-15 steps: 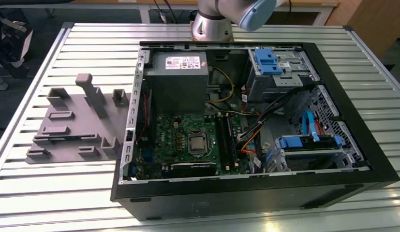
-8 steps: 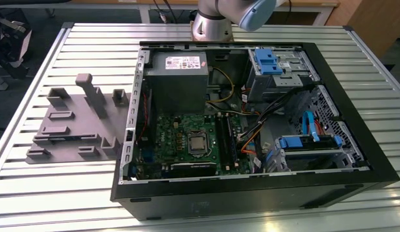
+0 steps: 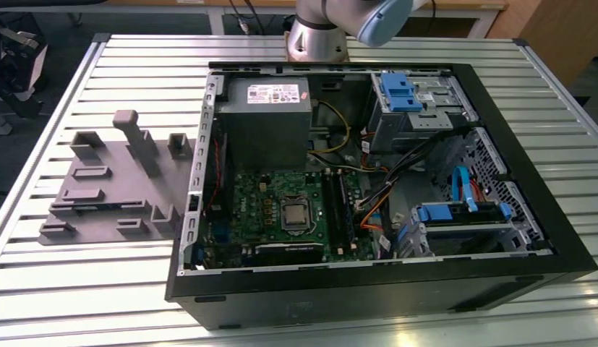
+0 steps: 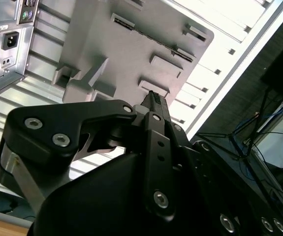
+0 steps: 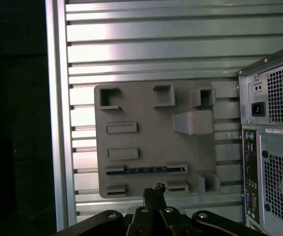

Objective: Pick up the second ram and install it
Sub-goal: 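Pick up the second ram and move it above second insertion slot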

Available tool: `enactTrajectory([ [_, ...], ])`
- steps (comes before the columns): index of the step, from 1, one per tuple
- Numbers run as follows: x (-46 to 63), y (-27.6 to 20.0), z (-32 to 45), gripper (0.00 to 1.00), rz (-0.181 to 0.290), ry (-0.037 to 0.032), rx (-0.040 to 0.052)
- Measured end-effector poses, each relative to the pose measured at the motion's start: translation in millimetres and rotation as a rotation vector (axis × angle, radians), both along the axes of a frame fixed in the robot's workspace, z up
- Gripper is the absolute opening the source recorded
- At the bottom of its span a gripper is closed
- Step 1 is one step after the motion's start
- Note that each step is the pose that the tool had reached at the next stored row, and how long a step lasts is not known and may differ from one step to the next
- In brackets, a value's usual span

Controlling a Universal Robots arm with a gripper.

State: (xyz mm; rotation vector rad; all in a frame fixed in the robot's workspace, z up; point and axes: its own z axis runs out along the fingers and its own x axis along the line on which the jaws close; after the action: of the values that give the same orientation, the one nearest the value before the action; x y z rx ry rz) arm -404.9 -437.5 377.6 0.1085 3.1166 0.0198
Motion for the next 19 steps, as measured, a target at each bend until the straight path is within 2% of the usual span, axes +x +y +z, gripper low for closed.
enactTrajectory([
  [6,-0.4,-0.1,0.0,0.11,0.023,0.0001,-0.0002],
  [19,-3.3,-0.1,0.0,0.11,0.122,0.0001,-0.0002],
])
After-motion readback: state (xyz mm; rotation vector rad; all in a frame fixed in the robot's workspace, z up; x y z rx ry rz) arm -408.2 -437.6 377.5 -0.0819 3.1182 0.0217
